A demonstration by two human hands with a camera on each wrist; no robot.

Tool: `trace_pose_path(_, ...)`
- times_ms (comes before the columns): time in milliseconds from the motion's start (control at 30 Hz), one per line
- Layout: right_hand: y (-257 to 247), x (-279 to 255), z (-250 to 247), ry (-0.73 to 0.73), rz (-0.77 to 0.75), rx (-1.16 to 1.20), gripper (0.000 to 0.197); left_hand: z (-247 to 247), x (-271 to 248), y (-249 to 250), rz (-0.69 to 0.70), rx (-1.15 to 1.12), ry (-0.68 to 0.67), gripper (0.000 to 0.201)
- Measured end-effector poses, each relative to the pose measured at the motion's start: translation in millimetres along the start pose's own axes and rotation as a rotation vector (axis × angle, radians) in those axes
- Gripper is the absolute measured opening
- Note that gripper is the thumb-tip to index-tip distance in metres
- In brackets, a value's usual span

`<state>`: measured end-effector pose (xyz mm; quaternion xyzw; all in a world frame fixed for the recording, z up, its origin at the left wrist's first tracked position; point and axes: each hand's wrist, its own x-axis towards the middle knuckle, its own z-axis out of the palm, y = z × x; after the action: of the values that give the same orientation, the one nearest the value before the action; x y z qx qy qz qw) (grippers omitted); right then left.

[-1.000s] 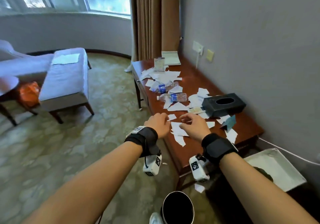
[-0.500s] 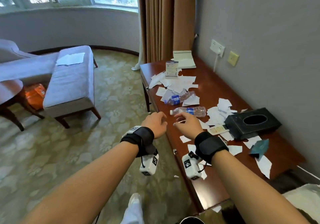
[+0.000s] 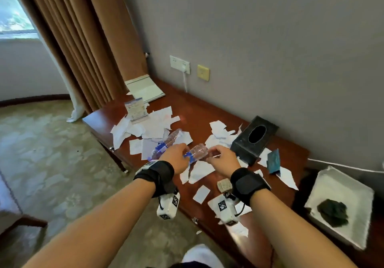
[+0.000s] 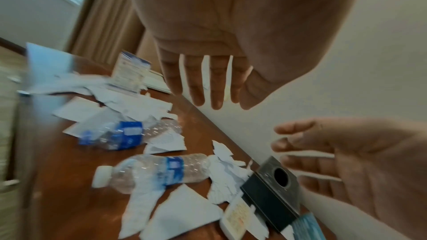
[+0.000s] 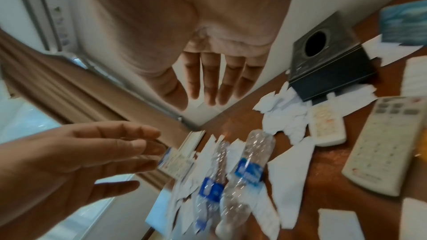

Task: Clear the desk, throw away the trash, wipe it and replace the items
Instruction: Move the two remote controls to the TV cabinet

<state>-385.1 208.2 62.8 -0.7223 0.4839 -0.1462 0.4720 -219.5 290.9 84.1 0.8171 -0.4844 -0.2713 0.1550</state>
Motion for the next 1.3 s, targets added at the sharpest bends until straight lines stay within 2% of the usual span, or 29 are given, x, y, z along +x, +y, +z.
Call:
trace_pose_path(200, 59, 10, -38, 0.103, 0.238, 0.018, 0.028, 30, 51, 32, 0.156, 0.039, -0.178, 0.029)
trace_pose_path(333, 100, 25, -54, 0.142, 0.391, 0.001, 0.026, 52, 92, 49, 0.199, 0.106, -0.273, 0.031)
trace_pose_path(500, 129, 47, -61, 0.151, 0.503, -0.008, 0.023, 84, 132, 61, 0.130, 0.169, -0.367, 0.032)
trace_pose_path(600, 141, 58, -50, 0.193, 0.617, 0.044, 0.020, 109, 148, 63, 0.080, 0.169, -0.422, 0.033)
trace_pose_path(667, 145, 58, -37, 0.167, 0.689, 0.065, 0.020, 125, 153, 62, 0.052, 0.178, -0.467, 0.032)
trace_pose_path(733, 150, 60, -25, 0.169, 0.761, 0.078, 0.029, 142, 163, 63, 0.053, 0.210, -0.511, 0.033)
trace_pose_path(833, 164, 68, -9, 0.238, 0.867, 0.080, 0.062, 166, 182, 63, 0.090, 0.314, -0.538, 0.044)
trace_pose_path(1000, 174, 87, 11, 0.366, 0.919, 0.127, 0.070, 207, 205, 57, 0.153, 0.374, -0.468, 0.064)
trace_pose_path(1067, 173, 91, 17, 0.352, 0.940, 0.076, 0.067, 217, 210, 54, 0.175, 0.381, -0.446, 0.066)
trace_pose_path(1167, 172, 96, 25, 0.339, 0.955, 0.002, 0.064, 225, 216, 50, 0.203, 0.263, -0.464, 0.066)
trace_pose_path(1300, 163, 98, 33, 0.408, 0.935, 0.055, 0.065, 217, 222, 48, 0.132, 0.140, -0.490, 0.068)
